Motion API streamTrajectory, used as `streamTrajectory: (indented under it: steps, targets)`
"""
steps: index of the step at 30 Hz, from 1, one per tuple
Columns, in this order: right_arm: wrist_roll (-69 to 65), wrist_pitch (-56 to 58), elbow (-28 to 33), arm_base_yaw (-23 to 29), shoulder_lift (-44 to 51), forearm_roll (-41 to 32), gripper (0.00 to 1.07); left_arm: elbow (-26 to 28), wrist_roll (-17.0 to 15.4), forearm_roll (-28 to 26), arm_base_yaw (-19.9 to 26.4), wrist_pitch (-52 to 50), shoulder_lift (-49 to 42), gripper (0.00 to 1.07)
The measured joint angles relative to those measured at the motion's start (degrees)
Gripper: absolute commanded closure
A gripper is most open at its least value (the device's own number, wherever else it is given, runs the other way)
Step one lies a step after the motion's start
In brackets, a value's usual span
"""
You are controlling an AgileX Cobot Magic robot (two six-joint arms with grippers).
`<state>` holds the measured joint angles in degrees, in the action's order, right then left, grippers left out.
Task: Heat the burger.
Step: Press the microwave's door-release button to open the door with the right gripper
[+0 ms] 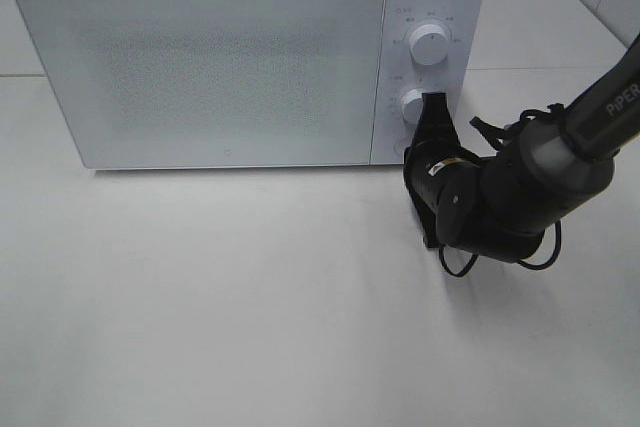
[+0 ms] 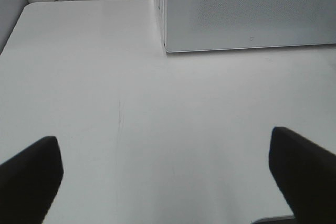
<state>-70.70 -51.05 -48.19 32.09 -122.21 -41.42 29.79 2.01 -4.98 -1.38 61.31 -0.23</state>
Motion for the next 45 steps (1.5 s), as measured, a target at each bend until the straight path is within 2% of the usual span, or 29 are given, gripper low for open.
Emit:
streamTrajectory:
  steps: [10,21,31,45]
  targets:
    - [-0.11,0.46,-3.15,0.11,-1.78,-0.86,1.07,0.00,0.00,0.00,0.00,0.00,0.00,0.07]
    - [0.06,-2.81,-4.01,0.74,-2.58,-2.35,1.07,0.00,0.00,0.00,0.00,0.00,0.00,0.07]
    - [1.09,-3.38,-7.51,1.89,-3.95,-7.79,1.07,0.00,0.00,0.00,0.00,0.00,0.00,0.07]
    - [2.46,-2.58,-7.85,2.12,-3.90,-9.11,1.07,0.00,0.00,0.00,0.00,0.00,0.00,0.07]
